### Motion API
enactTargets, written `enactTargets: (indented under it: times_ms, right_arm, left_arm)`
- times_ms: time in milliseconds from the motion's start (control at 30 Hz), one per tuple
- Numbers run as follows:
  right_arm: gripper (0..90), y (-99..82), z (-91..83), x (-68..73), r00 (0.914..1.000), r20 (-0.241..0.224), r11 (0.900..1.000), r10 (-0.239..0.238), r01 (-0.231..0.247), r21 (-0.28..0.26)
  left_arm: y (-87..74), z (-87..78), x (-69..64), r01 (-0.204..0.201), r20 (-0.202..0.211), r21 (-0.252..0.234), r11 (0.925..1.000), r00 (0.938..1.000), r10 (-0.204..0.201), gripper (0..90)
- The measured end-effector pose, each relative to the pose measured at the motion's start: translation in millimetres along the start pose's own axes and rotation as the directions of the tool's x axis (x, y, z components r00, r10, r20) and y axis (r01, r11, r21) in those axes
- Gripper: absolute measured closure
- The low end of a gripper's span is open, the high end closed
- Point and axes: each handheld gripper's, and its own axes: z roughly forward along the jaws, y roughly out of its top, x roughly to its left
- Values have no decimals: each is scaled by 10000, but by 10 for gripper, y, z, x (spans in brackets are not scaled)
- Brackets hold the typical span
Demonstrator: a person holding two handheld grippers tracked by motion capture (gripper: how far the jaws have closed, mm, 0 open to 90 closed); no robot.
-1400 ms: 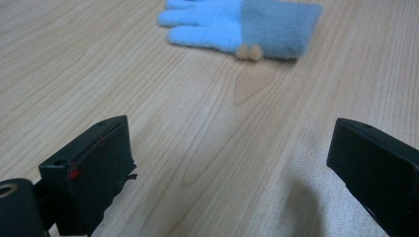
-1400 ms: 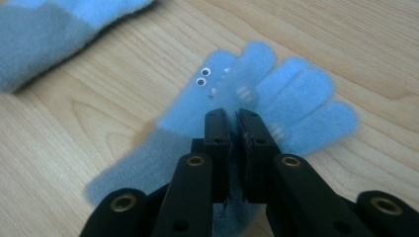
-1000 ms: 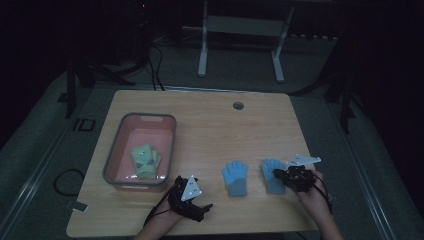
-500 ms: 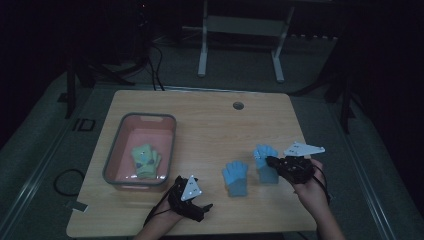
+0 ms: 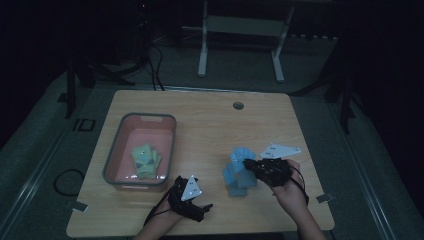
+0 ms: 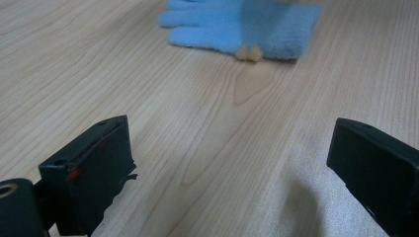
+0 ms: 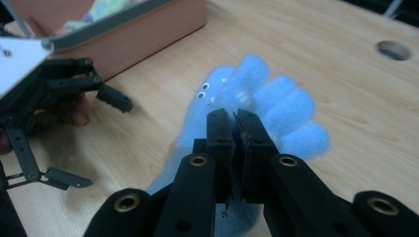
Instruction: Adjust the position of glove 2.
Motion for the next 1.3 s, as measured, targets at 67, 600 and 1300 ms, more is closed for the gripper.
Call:
enactTargets:
  times_ms: [67,600,1300]
  right_arm:
    - [854,-13,86,40,10000,-85,9999,-44,45,127]
    - [849,-326,618,-4,9993,-176,9877,336,-305,1531]
    - [602,-499,817,-77,9989,-242,9789,397,-340,2014]
  left_arm:
    - [0,0,1,-6,-2,-12,10000,10000,6,39]
    - [0,2,3,-25,19,10,10000,10000,25,39]
    - [-12,-20,24,178,36,-91,9998,9998,-178,37]
